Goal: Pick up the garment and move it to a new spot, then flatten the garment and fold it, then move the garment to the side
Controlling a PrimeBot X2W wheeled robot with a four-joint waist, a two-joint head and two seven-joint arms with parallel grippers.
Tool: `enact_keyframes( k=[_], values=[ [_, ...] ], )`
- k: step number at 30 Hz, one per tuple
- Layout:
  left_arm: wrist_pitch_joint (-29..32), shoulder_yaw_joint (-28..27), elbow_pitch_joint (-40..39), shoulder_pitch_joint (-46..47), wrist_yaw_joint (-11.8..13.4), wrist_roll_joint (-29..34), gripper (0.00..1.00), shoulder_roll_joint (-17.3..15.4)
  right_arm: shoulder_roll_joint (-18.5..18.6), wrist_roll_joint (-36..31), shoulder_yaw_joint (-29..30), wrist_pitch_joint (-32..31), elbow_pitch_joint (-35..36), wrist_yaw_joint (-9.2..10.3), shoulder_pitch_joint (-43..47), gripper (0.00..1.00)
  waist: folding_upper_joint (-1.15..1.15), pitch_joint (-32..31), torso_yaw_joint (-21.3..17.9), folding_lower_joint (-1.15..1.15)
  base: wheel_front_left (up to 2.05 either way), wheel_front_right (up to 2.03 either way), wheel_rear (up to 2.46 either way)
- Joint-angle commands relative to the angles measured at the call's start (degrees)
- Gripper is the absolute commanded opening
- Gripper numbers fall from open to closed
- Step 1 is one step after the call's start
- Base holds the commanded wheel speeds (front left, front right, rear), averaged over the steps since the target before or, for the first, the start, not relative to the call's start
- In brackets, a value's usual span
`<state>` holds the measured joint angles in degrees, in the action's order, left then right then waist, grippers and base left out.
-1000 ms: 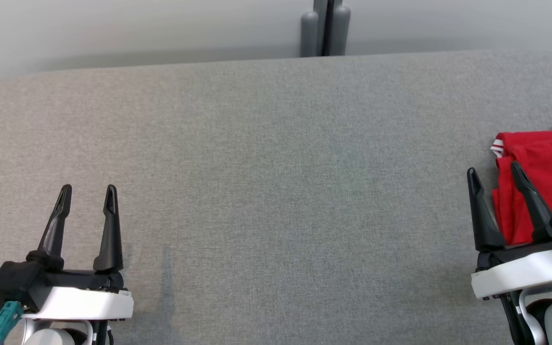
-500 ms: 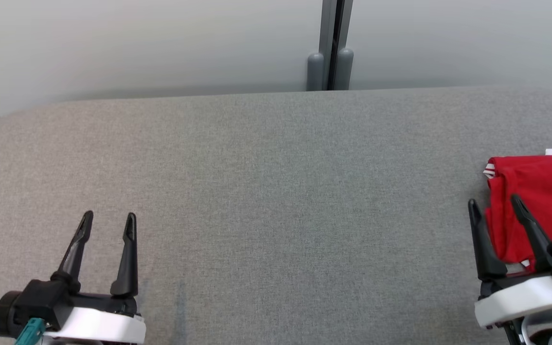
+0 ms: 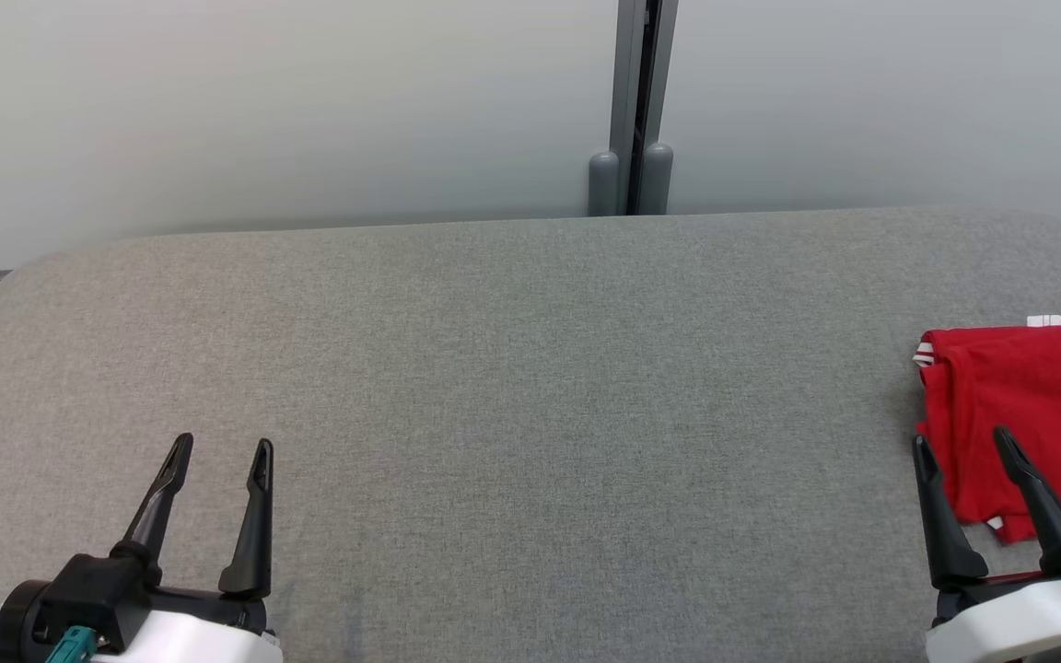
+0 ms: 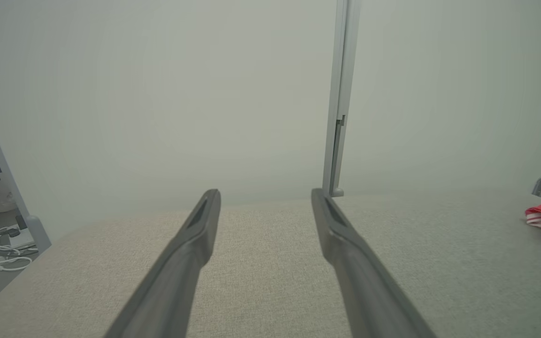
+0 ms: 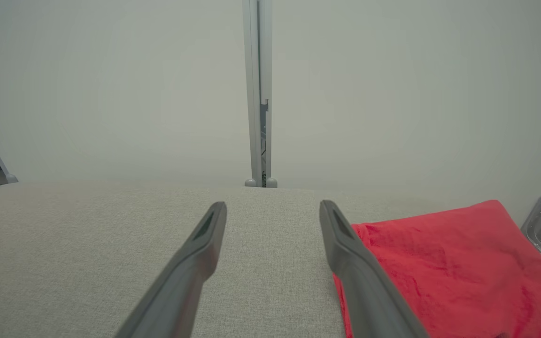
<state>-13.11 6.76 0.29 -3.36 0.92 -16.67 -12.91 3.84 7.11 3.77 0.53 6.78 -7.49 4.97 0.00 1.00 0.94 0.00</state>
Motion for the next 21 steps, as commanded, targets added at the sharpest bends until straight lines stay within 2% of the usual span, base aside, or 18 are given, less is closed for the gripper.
enact_keyframes(
  k=[1, 21],
  values=[
    [0.09, 0.03, -0.20, -0.52, 0.18, -0.11, 1.00, -0.32, -0.08, 0.02, 0.37, -0.18, 0.70, -0.02, 0.63, 1.00, 0.00, -0.21, 0.04, 0.00, 0.00, 0.00, 0.00],
    [-0.09, -0.13, 0.98, -0.43, 1.22, -1.06, 1.00, -0.71, -0.60, -0.10, 0.12, -0.44, 1.10, -0.02, 0.98, 1.00, 0.00, 0.23, 0.42, 0.00, 0.00, 0.00, 0.00]
  ],
)
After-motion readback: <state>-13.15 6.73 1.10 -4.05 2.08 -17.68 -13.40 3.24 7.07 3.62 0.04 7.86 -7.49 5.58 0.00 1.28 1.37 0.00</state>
